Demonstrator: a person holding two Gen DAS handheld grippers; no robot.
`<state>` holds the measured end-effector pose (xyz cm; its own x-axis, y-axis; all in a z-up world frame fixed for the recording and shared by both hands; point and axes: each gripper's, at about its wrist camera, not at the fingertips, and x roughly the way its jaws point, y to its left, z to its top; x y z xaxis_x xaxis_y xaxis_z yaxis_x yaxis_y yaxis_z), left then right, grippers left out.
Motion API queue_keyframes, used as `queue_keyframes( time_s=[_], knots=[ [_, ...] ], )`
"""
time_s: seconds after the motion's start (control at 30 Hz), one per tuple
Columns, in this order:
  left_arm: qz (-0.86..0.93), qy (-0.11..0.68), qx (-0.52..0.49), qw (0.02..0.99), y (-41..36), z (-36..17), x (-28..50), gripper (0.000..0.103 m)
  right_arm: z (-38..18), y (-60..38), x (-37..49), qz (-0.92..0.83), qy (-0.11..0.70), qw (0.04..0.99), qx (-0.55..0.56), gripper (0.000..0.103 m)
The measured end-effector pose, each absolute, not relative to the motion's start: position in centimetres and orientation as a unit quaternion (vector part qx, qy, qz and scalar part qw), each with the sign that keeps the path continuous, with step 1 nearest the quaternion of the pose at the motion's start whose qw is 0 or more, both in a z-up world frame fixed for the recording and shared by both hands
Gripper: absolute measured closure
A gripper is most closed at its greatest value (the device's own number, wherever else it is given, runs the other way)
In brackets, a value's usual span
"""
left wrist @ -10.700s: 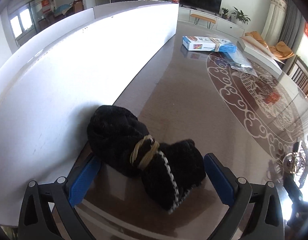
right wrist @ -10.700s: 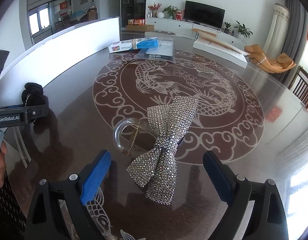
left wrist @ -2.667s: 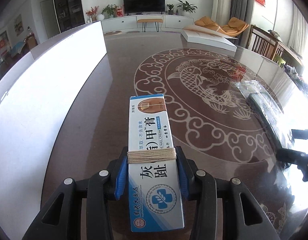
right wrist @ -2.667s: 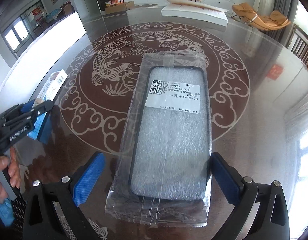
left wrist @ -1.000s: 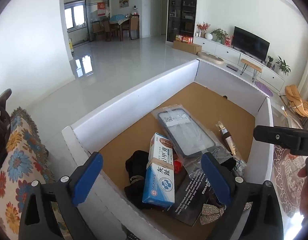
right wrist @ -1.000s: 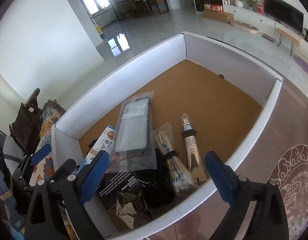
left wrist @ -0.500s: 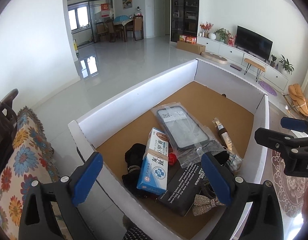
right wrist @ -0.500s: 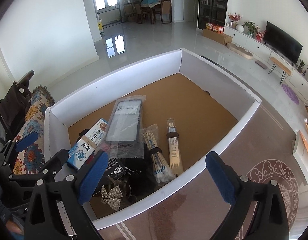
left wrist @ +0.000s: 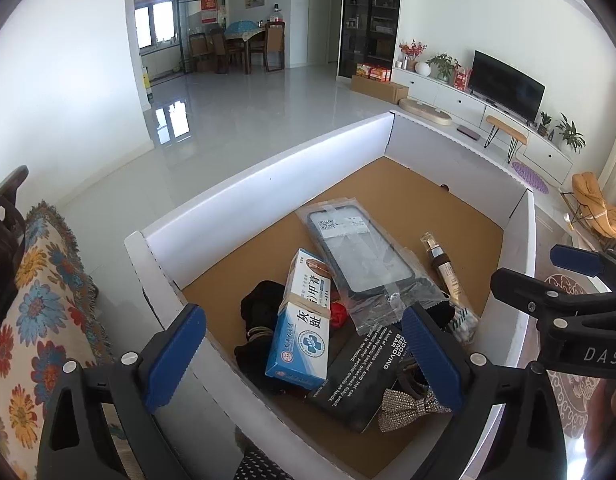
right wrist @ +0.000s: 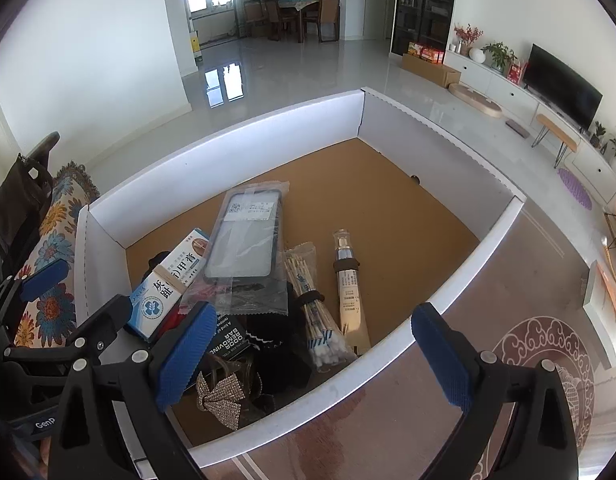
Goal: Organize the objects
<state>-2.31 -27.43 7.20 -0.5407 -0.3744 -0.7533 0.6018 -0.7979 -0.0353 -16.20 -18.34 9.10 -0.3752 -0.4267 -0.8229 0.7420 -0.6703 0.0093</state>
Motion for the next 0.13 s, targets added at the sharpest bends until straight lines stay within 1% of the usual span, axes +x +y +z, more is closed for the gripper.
queue_keyframes(
  time_s=[0.07, 0.13],
  knots=[
    [-0.865, 0.150, 0.384, 0.288, -27.56, 7.21, -2.18, 0.003, 9.11, -18.41, -16.21, -0.809, 0.184, 0.362, 0.426, 0.005],
    [-0.866, 0.137, 0.379, 0.296, -27.34, 7.38, -2.16, 0.003, 9.22, -18.48, -16.15, -0.809, 0.182, 0.364, 0.424, 0.005]
  ],
)
